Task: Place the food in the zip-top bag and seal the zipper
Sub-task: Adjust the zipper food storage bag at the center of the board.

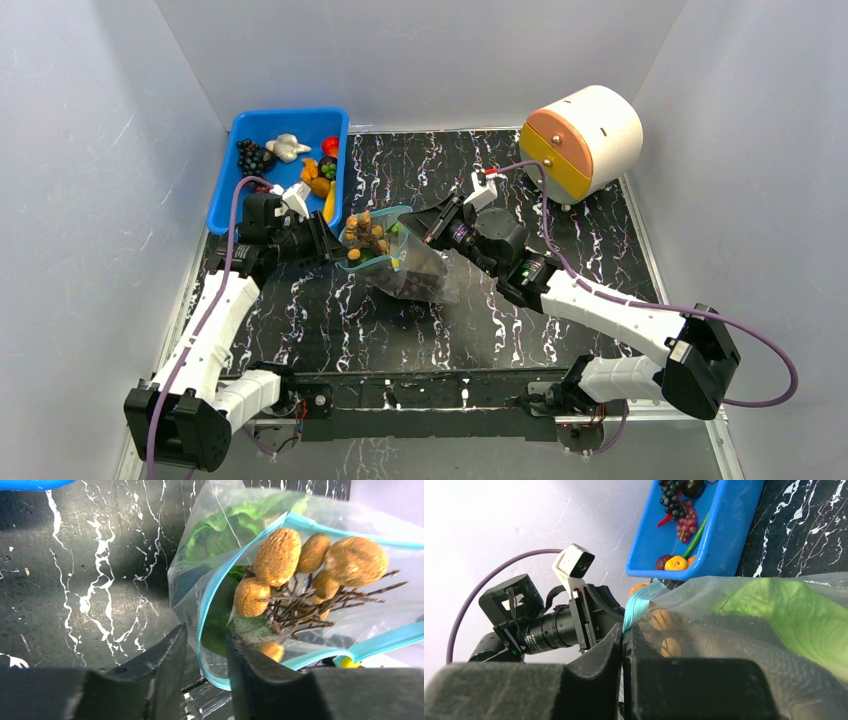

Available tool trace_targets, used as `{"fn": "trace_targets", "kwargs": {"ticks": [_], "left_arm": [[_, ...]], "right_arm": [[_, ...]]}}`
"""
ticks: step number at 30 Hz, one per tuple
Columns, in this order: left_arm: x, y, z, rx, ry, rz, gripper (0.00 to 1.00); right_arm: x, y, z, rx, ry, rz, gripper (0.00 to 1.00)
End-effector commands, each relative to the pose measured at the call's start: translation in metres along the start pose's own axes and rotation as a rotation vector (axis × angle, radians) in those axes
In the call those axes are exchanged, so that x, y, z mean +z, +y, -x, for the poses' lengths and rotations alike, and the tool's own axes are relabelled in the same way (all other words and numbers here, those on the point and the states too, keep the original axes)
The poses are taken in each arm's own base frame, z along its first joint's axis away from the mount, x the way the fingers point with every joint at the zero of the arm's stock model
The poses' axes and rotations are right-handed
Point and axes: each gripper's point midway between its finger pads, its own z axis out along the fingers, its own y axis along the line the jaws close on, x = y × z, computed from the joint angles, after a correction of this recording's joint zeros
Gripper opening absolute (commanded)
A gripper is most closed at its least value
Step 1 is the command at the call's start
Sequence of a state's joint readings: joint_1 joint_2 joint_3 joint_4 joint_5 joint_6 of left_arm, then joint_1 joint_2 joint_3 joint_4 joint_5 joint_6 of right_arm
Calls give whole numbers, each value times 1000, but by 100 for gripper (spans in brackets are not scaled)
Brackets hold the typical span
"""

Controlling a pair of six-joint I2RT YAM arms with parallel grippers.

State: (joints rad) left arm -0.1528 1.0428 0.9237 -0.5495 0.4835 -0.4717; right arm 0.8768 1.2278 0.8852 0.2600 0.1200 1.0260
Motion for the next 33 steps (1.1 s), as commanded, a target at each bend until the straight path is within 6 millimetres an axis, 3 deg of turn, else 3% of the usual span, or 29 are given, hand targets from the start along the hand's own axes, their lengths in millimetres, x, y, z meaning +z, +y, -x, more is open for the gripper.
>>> {"fn": "trace_targets", "kwargs": {"ticks": [1,5,10,11,12,13,17,20,23,33], "left_arm": [[-1,-6,-5,7,-19,-56,27],[12,-9,-13,-18,19,-119,13],[16,-22,-4,-52,-9,-198,18],[17,-25,-3,-56,-11,-214,15],[18,-27,-3,-63,-5,-233,2],[19,-30,-2,-68,1,-254,0],[15,-40,5,-69,-3,-278,0],[0,-57,25,-25,-80,-307,0],[-11,-76,39,-29,-119,-374,0],[-31,-94,48,-14,-152,-406,0]], "right_arm": [[-9,52,32,37,-100,172,0],[-9,51,30,37,-93,170,0],[-7,47,18,35,-46,175,0],[-7,46,15,36,-36,177,0],[-7,44,12,38,-26,177,0],[-6,42,10,39,-18,174,0],[-2,30,-4,-16,33,151,0],[2,16,-17,-106,98,102,0],[6,15,-23,-161,142,95,0],[11,7,-8,-228,105,-5,0]]}}
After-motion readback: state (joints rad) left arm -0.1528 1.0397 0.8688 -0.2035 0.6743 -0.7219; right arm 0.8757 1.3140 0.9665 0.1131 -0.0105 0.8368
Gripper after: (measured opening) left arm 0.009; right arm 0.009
